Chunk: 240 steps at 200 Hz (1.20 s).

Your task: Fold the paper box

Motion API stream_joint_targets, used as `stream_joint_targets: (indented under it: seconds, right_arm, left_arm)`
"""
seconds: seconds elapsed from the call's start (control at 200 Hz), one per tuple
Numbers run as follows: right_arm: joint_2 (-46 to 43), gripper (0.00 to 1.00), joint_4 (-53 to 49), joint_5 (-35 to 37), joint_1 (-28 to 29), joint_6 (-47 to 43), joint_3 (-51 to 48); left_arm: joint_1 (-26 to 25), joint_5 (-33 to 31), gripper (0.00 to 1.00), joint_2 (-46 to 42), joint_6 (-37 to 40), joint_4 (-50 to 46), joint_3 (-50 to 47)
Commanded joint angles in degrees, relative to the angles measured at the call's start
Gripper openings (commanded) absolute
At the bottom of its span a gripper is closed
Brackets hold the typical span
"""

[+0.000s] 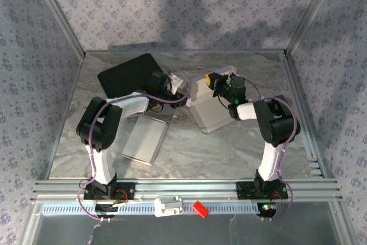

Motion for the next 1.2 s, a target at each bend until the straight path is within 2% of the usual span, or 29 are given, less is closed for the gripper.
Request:
stream_joint_targets:
  seconds: [0.0,0.345,0.65,0.904,1.194]
  right_arm:
    - [1.66,0.00,2.94,-2.16,1.46,1.77,0.80]
    - [4.50,0.00,10.21,-1.30,1.86,1.41,-2.47]
    - [3.02,0.00,7.72,-0.77,1.91,1.95,-0.68]
    - [0.50,0.00,5.10,-0.14,1.83,1.28,-2.15]
    - [-1.11,0.00,4.24,-1.55,2.11,-0.37,-4.05]
  left_arm:
    - [-0.34,0.51,0.29,1.56,-1.02,4.87,2.38]
    - [-1.28,-1.51,0.32,3.00,-2.62,5.71,2.42]
    - [-1.76,-0.12,0.32,2.07,-4.76,7.10,2.23]
    - [1.35,-0.32,0.35,0.06,-3.69,1.88,0.40]
    - [2.48,1.35,0.38,-0.82,-2.28,-1.98,1.15]
